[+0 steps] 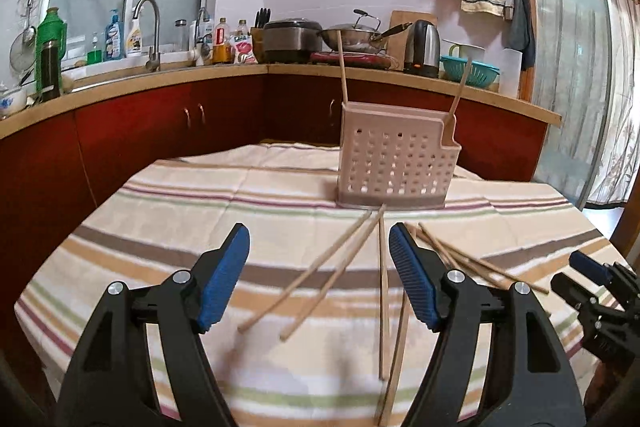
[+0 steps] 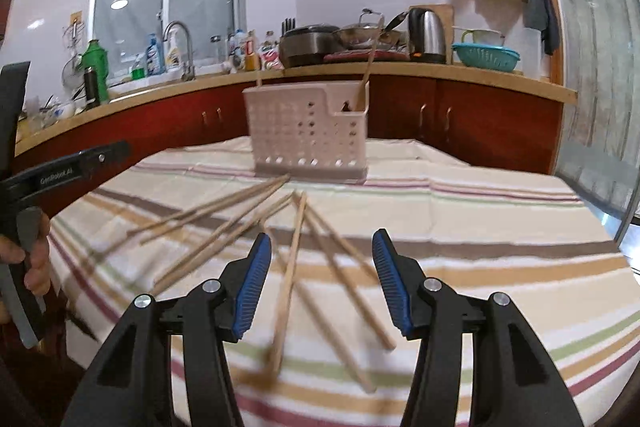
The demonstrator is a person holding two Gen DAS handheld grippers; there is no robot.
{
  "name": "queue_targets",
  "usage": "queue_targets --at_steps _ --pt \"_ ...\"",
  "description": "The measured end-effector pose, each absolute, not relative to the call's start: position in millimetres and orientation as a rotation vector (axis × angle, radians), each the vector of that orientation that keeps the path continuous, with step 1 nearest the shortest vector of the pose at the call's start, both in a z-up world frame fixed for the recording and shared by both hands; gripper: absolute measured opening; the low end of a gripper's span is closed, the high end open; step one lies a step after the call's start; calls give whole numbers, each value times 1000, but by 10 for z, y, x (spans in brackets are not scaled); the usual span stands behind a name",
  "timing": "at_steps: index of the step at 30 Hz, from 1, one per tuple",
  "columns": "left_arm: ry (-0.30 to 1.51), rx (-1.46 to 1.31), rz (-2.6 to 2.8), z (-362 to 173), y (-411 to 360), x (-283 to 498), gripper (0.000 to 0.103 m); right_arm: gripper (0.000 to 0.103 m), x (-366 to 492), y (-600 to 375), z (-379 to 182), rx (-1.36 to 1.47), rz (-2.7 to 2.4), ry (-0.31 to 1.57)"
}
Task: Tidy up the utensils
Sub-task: 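Move both open tools back down to the chopsticks on the table, then close the right tool on a chopstick while the left tool grasps another chopstick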
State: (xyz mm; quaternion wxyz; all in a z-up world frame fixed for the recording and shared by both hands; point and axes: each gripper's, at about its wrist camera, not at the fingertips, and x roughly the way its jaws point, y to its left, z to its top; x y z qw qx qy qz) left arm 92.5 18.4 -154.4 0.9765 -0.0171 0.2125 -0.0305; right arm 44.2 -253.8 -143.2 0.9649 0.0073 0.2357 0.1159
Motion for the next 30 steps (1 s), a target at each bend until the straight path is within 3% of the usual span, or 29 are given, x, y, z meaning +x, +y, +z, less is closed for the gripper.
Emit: queue_targets --at_steps 12,19,30 --pt "483 -30 -46 -1823 185 652 71 35 317 -2385 -1854 8 287 616" --pt "505 -28 -53 -1916 162 619 71 8 303 -2332 -1980 -20 317 674" --pt "568 16 -133 -2111 -110 630 70 6 264 -2546 -1860 10 264 628"
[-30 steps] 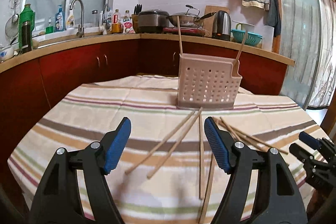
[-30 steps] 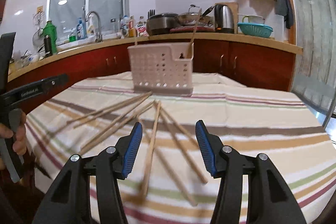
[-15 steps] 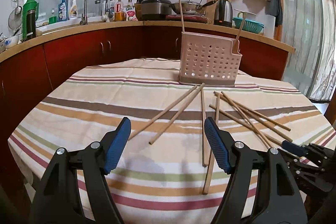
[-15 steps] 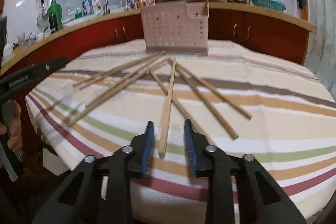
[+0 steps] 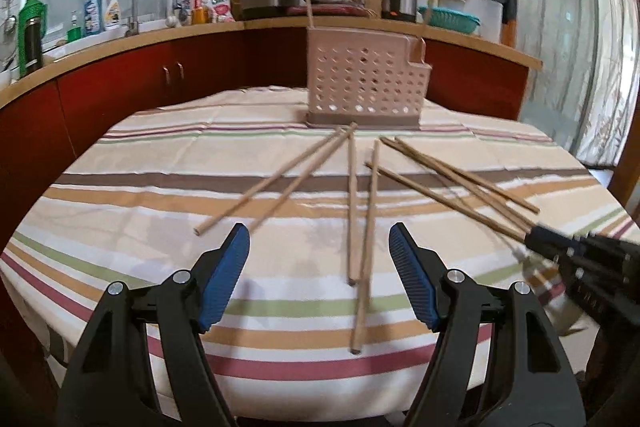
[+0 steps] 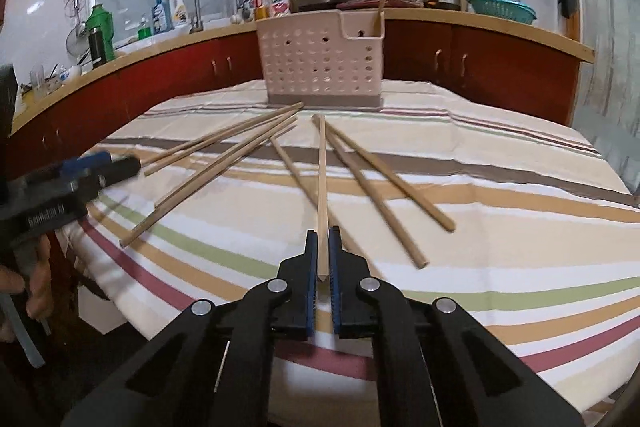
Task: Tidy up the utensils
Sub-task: 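Close the right tool on a chopstick while the left tool grasps another chopstick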
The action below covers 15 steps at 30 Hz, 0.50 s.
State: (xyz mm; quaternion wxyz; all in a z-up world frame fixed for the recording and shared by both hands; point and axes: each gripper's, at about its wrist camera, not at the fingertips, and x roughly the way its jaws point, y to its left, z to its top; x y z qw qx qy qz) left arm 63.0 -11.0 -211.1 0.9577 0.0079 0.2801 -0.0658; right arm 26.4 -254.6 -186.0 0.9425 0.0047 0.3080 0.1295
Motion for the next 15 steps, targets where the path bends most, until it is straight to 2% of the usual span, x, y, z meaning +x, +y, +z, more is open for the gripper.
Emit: queue_targets --at_steps 4,11,15 --pt "614 41 -163 -2226 -196 660 64 6 267 -2664 -1828 35 244 616" --pt "702 84 -206 -2423 -280 698 36 6 277 -2759 -1796 60 232 606" --pt "697 93 -230 -2428 -285 657 28 6 277 -2766 -1777 67 234 598"
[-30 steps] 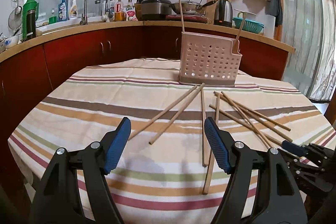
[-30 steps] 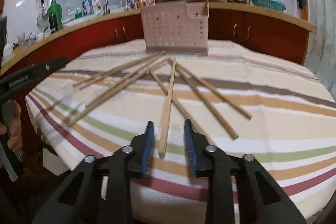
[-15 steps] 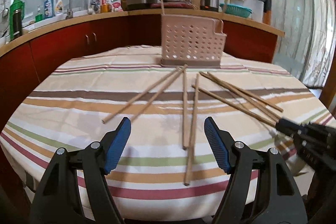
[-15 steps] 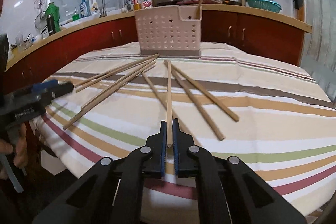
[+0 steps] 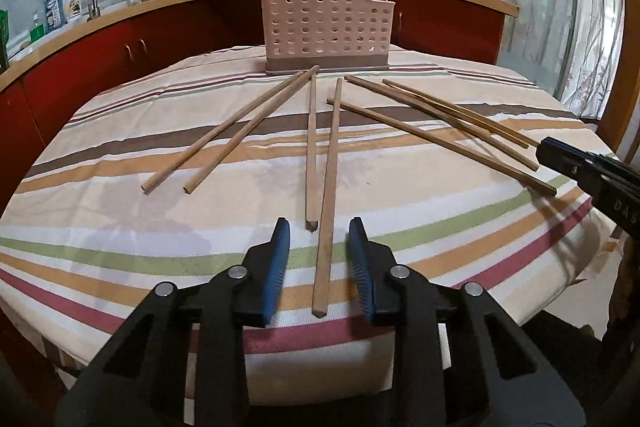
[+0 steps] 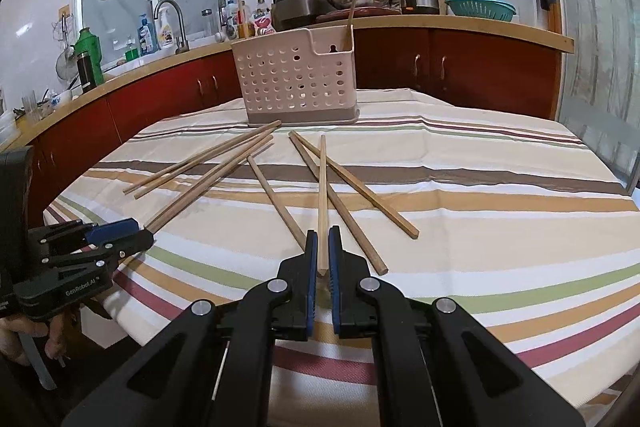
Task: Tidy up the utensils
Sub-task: 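Close the right tool on a chopstick while the left tool grasps another chopstick, then lift both held chopsticks and carry them above the beige basket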
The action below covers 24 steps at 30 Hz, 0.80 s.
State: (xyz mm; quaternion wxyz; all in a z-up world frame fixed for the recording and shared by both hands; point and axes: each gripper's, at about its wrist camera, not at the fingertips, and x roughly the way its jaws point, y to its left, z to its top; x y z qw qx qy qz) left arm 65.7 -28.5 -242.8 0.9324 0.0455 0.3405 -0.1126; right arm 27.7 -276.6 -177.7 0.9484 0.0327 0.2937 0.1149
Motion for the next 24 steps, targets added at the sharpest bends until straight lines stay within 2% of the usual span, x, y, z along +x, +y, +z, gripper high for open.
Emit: queue_targets --at_steps 1,3,11,24 --pt "694 94 -239 -2425 -285 647 25 6 274 -2767 -1770 68 233 595" --pt "689 106 -256 -2428 -301 630 7 6 259 -2770 -1756 68 233 591" --pt "655 137 -275 -2301 -310 541 7 6 216 -2780 -1638 68 229 564" --pt "454 69 -254 -1377 -125 437 7 6 125 -2817 -1101 64 235 444"
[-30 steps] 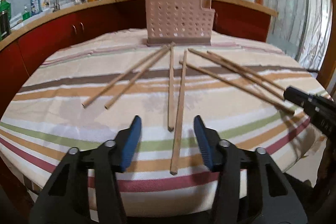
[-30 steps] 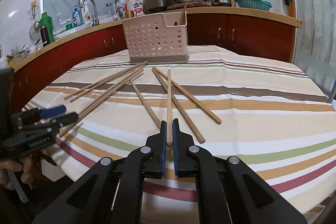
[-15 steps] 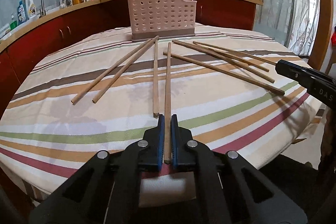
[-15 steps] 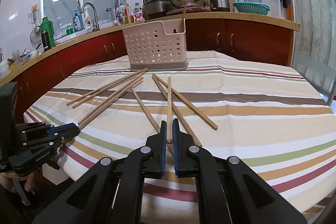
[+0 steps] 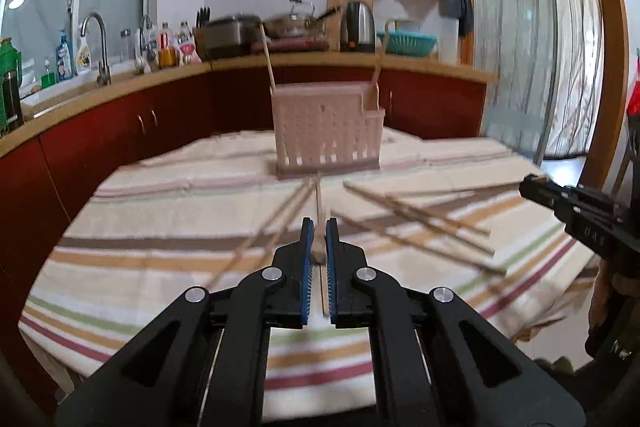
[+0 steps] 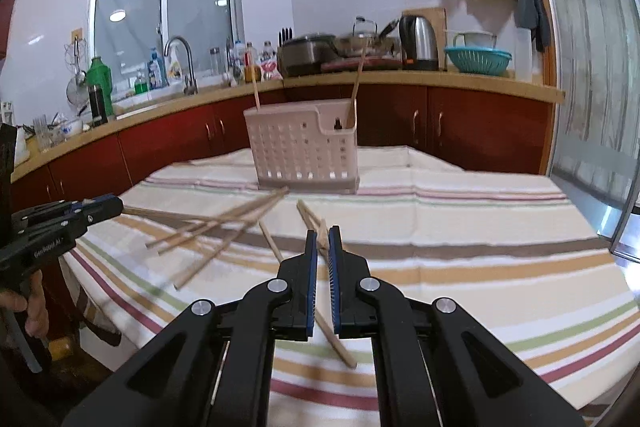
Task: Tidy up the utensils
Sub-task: 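Lift both held chopsticks and carry them above the beige basket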
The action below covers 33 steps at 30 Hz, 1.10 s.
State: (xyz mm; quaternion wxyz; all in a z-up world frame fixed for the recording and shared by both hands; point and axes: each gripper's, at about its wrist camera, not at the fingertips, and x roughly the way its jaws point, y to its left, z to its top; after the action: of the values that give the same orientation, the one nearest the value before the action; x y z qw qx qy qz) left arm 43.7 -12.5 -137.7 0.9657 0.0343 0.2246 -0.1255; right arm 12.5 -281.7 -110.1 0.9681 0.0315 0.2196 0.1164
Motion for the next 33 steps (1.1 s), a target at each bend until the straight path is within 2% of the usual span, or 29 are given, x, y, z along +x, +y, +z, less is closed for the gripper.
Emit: queue_targets --at_steps 12,33 --pt "410 7 -230 -835 81 709 7 6 296 -2857 -613 89 277 395" --pt "374 -10 -238 -741 113 1154 7 6 672 -2761 -459 96 301 377"
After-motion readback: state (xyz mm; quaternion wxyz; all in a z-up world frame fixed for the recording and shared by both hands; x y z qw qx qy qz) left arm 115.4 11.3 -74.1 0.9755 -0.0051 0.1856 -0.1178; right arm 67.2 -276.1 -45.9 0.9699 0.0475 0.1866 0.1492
